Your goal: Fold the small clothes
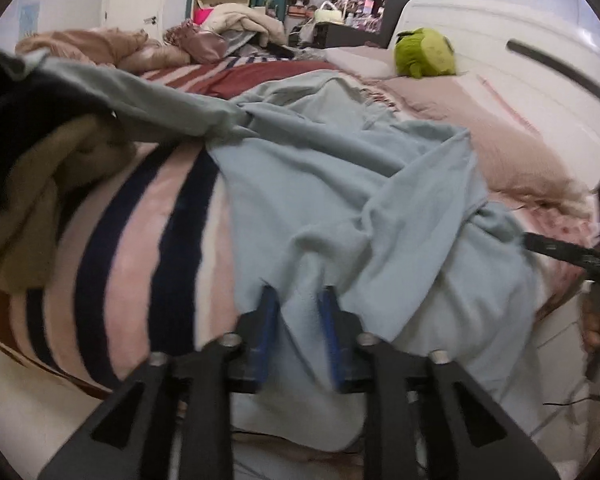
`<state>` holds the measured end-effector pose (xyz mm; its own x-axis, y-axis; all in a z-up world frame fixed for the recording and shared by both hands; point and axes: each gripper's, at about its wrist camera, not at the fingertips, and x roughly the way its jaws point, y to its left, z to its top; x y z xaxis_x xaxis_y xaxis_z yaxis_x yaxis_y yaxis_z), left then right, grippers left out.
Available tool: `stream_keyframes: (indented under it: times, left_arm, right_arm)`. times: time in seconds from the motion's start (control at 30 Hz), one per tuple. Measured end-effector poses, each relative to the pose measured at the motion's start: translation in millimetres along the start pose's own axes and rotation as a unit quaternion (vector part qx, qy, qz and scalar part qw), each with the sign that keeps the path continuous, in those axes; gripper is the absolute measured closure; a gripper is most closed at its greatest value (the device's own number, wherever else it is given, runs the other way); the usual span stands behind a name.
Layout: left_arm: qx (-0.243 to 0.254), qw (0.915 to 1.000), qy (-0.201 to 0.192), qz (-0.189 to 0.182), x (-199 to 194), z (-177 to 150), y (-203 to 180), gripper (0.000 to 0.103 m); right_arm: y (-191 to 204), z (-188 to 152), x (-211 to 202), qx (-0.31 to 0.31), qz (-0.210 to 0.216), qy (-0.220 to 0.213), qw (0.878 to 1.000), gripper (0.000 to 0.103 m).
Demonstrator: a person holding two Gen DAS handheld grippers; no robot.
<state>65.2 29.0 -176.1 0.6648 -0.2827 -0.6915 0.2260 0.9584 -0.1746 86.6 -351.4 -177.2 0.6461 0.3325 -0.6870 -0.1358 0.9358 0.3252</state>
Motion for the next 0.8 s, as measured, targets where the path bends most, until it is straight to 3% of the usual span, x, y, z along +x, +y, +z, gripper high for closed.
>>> stream_keyframes:
  times: [0.03, 0.2, 0.3, 0.47, 0.5, 0.57, 0.7, 0.8]
  left_arm:
    - [-0.007, 0.9998, -0.009, -0.018, -4.9, 0.6, 3.3, 0.062]
    - [-0.007, 0.9978, -0.049, -0.045, -23.3, 19.5, 15.2, 0.048]
    - [0.017, 0.9962, -0.05, -0.069, -14.3, 32.6, 12.7, 0.047]
    - [0.044, 0.9935, -0.012, -0.104, 37.4, 51.2, -6.8, 0.047]
    - [0.051, 0.9931, -0.004, -0.105, 46.5, 52.8, -10.7, 0.051]
    - [0.063, 0.9923, 0.015, -0.106, 63.4, 53.0, -18.7, 0.067]
    - [0.069, 0.9901, 0.026, -0.12, 68.6, 51.3, -22.7, 0.102]
    - [0.053, 0.9895, -0.002, -0.134, 53.6, 56.6, -15.3, 0.102]
  right_arm:
    - [2.4, 4.5, 2.4, -0.013, -0.016, -0.001, 1.0, 0.058]
    - [11.8, 33.7, 21.4, -0.049, -0.051, 0.005, 0.998, 0.053]
    - [21.4, 42.5, 40.6, -0.071, -0.068, 0.02, 0.995, 0.053]
    - [27.5, 54.5, 68.6, -0.074, -0.12, 0.025, 0.99, 0.054]
    - [29.1, 56.3, 68.4, -0.073, -0.131, 0.015, 0.989, 0.056]
    - [27.6, 60.7, 65.0, -0.062, -0.145, -0.001, 0.987, 0.065]
    - [17.8, 67.5, 51.1, -0.04, -0.152, -0.017, 0.987, 0.069]
    - [9.8, 68.1, 45.8, -0.024, -0.128, -0.008, 0.991, 0.069]
